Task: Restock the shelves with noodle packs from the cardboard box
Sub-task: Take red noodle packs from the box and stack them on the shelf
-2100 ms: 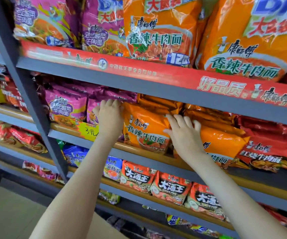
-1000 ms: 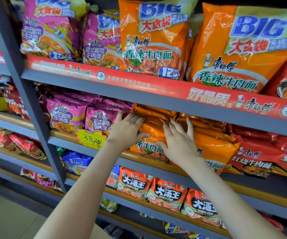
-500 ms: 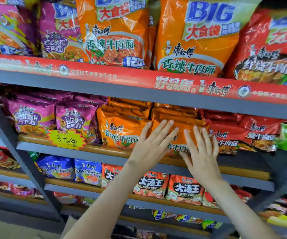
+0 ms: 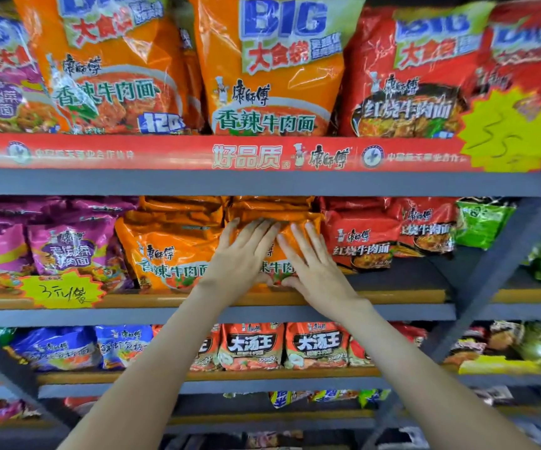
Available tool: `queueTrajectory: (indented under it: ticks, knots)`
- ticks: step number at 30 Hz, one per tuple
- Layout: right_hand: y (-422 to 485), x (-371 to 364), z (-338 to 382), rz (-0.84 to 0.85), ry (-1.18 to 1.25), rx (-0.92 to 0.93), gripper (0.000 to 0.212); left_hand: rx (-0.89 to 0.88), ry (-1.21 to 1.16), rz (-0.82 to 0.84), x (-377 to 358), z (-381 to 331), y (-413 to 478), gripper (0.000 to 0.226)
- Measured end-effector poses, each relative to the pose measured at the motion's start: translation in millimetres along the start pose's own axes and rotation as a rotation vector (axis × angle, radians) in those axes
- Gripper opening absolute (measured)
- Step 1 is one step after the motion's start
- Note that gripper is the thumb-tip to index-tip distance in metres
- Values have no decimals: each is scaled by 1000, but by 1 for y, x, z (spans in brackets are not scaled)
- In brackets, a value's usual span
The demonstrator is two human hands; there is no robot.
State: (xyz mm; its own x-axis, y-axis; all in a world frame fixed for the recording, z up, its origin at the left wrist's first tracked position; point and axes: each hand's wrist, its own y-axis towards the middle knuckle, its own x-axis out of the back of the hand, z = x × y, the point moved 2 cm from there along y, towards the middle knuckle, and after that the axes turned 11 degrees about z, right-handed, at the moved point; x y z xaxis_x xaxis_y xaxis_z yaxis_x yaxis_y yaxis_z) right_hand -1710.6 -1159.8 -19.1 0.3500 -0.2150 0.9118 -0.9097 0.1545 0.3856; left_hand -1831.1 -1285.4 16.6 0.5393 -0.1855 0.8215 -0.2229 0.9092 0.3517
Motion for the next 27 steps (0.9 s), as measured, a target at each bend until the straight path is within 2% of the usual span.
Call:
queueTrajectory:
  ticks: [4,7,10,12,14,17,19,22,27]
  knots:
    - [-22,14,-7,-80,89,0,76,-1,-81,-100,14,-18,-8,106]
    - [-47,16,-38,-169,216,-176,69,26,-154,-170,35,-49,-7,84]
    - [-58,14,-74,-82,169,-438,89,-106,-104,-149,43,-95,12,65]
    - [-56,18,-94,66,117,-471,104,-191,-13,-73,49,-118,35,54]
    - [-52,22,-108,191,111,-424,112,-152,55,59,57,-131,61,60]
    - [-46,21,-116,237,84,-347,117,-42,186,276,54,-144,92,81]
    - [-42,17,-120,241,109,-335,117,-3,256,286,50,-147,100,88]
    - [-38,13,-124,202,113,-316,118,20,147,274,40,-144,100,80]
    - [-32,7,-122,87,89,-322,120,62,161,255,36,-145,99,90]
